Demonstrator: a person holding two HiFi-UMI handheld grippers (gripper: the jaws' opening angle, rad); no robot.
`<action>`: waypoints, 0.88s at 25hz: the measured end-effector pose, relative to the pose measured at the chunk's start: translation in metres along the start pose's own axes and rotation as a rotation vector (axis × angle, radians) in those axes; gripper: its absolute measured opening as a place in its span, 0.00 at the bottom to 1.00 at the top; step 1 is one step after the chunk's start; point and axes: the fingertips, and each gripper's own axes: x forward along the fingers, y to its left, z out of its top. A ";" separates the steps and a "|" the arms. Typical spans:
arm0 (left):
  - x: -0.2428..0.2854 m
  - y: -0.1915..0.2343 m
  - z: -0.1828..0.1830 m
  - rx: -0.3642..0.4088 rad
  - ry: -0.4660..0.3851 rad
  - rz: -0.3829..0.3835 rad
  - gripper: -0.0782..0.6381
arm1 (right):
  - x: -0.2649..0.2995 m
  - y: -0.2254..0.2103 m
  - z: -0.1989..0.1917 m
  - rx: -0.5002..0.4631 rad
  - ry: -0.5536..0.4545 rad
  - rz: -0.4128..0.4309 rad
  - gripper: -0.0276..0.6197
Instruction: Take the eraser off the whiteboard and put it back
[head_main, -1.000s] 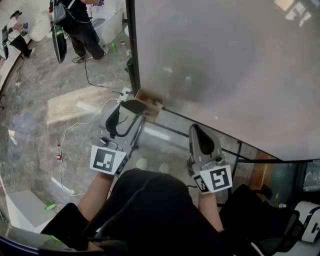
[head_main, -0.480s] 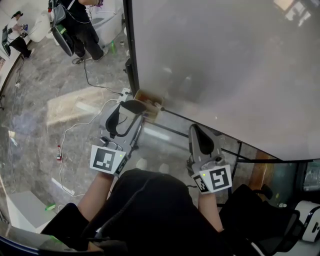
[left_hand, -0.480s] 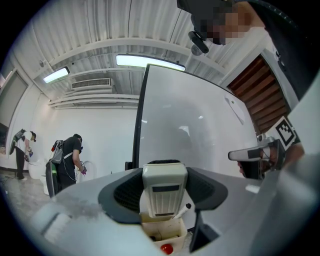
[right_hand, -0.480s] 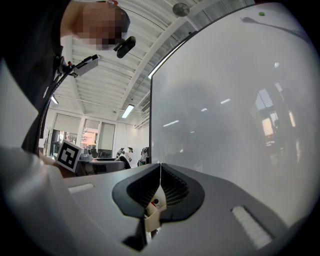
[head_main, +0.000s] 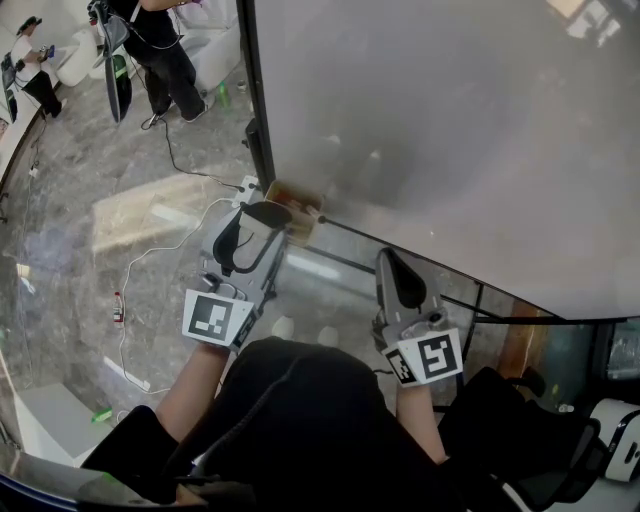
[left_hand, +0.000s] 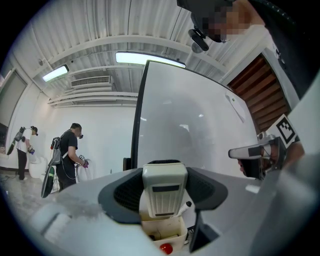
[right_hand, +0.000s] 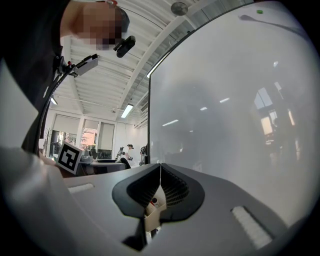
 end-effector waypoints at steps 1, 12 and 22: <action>0.001 0.000 -0.001 0.000 0.003 0.000 0.48 | 0.000 0.000 0.001 0.000 -0.002 0.001 0.06; 0.009 0.002 -0.027 -0.009 0.058 -0.002 0.48 | 0.002 -0.004 -0.007 0.001 0.021 -0.003 0.06; 0.021 -0.006 -0.052 0.007 0.104 -0.020 0.49 | -0.003 -0.008 -0.011 0.000 0.042 -0.021 0.06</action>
